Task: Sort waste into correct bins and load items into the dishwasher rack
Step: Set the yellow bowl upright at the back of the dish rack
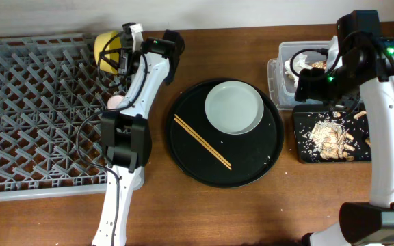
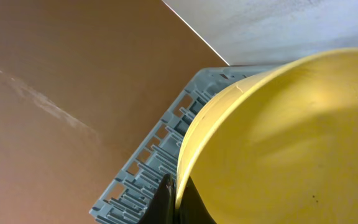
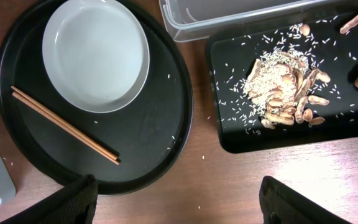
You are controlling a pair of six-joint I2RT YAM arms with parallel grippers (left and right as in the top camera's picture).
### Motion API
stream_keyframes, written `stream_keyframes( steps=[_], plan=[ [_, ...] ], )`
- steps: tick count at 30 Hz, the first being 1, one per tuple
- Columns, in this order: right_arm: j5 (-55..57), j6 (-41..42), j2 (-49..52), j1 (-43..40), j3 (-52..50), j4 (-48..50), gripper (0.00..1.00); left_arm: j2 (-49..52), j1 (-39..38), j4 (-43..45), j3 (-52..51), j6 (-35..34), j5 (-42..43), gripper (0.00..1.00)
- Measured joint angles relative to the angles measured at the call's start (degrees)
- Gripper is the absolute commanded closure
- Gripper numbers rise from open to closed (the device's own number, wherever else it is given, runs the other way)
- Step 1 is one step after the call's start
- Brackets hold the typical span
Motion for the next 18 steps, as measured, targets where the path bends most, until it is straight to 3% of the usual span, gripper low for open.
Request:
stream_keyframes(
  steps=[18],
  plan=[
    [0.17, -0.04, 0.00, 0.00, 0.00, 1.09, 0.16, -0.02, 3.30, 1.51, 0.04, 0.20, -0.35, 1.00]
  ],
)
